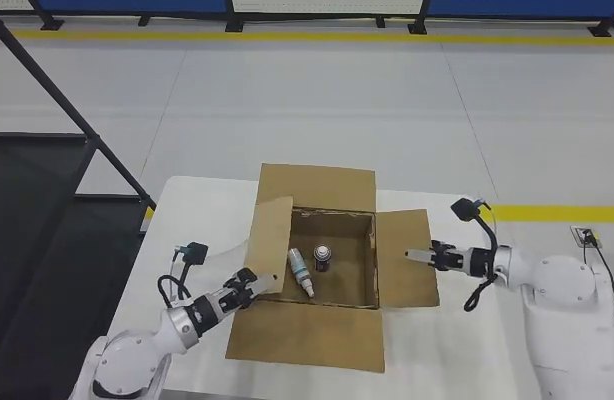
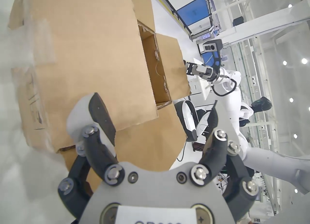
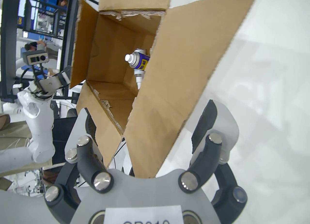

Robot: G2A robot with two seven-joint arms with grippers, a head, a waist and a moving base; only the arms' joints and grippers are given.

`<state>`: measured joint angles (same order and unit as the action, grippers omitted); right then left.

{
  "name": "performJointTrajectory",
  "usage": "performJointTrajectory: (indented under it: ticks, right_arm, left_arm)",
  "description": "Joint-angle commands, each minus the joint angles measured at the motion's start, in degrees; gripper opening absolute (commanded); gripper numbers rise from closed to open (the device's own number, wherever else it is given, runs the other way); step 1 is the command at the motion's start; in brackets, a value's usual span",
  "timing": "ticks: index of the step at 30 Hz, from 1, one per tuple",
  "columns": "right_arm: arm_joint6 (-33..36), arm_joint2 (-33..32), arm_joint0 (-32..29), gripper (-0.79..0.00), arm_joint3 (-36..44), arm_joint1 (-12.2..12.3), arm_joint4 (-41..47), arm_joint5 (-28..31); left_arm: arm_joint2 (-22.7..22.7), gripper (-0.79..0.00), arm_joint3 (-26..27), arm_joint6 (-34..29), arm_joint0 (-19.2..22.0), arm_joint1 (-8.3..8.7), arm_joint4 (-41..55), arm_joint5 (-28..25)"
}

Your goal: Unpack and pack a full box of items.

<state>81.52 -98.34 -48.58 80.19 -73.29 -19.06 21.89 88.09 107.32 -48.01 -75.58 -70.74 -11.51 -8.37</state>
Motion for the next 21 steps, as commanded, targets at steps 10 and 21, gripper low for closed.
performJointTrajectory:
  ticks: [10,21]
  right_arm:
    - [-2.08,10.79,3.17,0.0,3.02,2.79,13.95,2.96]
    - [-8.93,26.46,13.39,0.0,-8.48,2.42,11.91,9.81]
  left_arm:
    - [-3.59,0.0,-2.48,1.99,1.58,0.26,-0.63,0.92]
    - [-5.14,0.0,-5.07,3.99,2.8,0.56,-0.15,1.81]
